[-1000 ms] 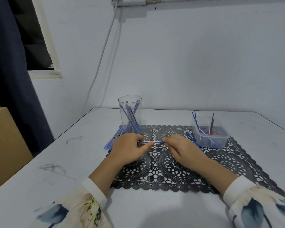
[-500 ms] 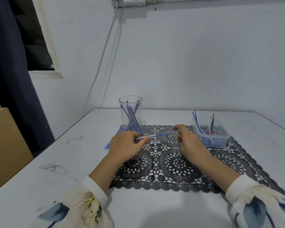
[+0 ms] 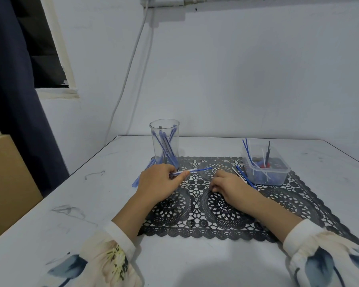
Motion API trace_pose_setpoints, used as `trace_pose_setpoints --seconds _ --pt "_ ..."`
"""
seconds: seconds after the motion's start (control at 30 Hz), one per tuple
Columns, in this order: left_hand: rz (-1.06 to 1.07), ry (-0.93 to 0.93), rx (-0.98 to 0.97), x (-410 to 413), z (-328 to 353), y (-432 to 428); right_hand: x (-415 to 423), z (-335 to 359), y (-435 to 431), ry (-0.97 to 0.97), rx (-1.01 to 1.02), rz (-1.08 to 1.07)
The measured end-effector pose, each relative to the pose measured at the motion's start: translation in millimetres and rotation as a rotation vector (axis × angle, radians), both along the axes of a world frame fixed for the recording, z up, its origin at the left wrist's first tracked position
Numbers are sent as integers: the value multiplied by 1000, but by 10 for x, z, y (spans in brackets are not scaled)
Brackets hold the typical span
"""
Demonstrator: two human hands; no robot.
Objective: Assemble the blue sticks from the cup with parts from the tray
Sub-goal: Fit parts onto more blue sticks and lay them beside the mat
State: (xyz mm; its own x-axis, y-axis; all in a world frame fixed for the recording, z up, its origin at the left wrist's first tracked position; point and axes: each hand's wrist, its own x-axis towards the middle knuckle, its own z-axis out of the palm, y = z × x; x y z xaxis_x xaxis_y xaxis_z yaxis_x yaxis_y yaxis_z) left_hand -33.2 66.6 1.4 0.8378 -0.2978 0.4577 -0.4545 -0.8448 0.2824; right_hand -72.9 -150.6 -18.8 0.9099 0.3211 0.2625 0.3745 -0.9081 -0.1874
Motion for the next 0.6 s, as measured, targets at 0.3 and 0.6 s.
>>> trace_pose_setpoints --seconds 0.3,0.6 --pt "-3 13 8 -14 11 -5 -22 44 29 21 -10 3" --pt "-5 18 4 -31 24 -1 -67 107 -21 -159 90 -105"
